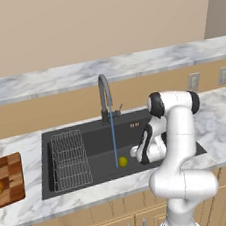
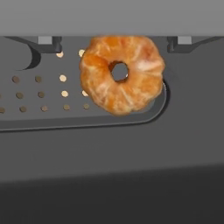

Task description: Pick the orange, pear, tangerine from the sink and place them on the cutting board to airdry. Then turn off the sink faucet.

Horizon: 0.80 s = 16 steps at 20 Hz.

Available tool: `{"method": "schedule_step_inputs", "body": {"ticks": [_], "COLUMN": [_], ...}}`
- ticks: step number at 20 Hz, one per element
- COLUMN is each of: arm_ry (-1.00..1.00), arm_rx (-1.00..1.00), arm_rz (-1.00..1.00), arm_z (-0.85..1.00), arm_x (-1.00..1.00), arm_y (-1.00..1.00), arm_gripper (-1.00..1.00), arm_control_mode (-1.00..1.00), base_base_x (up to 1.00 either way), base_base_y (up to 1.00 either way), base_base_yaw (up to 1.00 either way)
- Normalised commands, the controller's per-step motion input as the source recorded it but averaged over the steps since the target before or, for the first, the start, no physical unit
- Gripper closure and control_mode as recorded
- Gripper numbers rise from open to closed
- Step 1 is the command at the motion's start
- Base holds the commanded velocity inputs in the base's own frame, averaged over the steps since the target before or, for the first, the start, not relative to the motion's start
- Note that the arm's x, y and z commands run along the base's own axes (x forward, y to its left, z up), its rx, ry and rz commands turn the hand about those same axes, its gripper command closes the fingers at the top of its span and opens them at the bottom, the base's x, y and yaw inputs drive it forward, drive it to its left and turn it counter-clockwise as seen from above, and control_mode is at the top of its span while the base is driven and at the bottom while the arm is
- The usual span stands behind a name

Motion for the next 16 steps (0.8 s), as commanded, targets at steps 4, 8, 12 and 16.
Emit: {"method": "schedule_step_inputs", "body": {"ticks": [4, 8, 12, 16], "arm_ry": [0.0, 0.0, 0.0, 0.0], "arm_rx": [0.0, 0.0, 0.0, 0.0], "arm_rz": [0.0, 0.0, 0.0, 0.0], "arm_z": [-0.24, -0.21, -0.24, -0.27], "arm_x": [0.33, 0.37, 0.42, 0.38], "arm_y": [0.18, 0.01, 0.0, 0.0], "arm_gripper": [-1.0, -1.0, -1.0, -1.0], "arm_control_mode": [-1.0, -1.0, -1.0, -1.0], "base_base_x": [0.0, 0.0, 0.0, 0.0], "base_base_y": [0.0, 0.0, 0.0, 0.0], "base_base_yaw": [0.0, 0.0, 0.0, 0.0]}}
